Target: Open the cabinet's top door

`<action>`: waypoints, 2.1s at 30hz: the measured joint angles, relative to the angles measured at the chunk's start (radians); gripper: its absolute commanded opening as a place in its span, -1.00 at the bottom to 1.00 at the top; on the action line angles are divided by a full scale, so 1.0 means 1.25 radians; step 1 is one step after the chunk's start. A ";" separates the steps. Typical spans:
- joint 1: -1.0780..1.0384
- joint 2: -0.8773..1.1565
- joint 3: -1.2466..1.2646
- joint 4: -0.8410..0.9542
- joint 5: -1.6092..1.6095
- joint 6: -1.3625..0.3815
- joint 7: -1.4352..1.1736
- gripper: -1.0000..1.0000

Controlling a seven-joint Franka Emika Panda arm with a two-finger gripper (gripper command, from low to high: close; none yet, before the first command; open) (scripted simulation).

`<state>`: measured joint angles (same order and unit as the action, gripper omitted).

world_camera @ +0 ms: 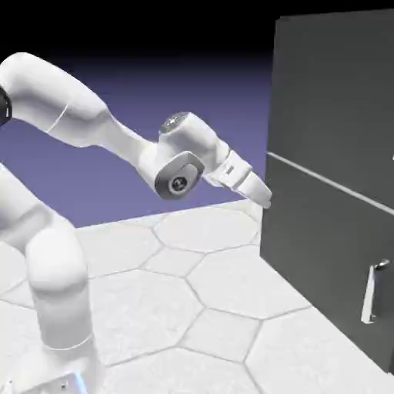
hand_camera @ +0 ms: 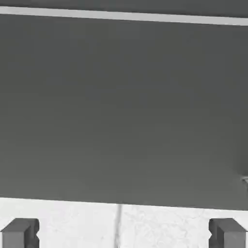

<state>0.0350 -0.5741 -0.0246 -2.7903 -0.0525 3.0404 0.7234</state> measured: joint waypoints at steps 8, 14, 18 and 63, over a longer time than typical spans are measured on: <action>0.122 -0.022 -0.131 0.105 -0.278 0.018 -0.094 0.00; 0.214 -0.038 -0.229 0.183 -0.487 0.031 -0.164 0.00; 0.275 -0.049 -0.294 0.235 -0.626 0.040 -0.211 0.00; 0.962 -0.172 -1.030 0.824 -2.192 0.141 -0.737 0.00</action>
<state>1.2371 -0.7889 -1.3119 -1.7604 -2.7923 3.2163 -0.1979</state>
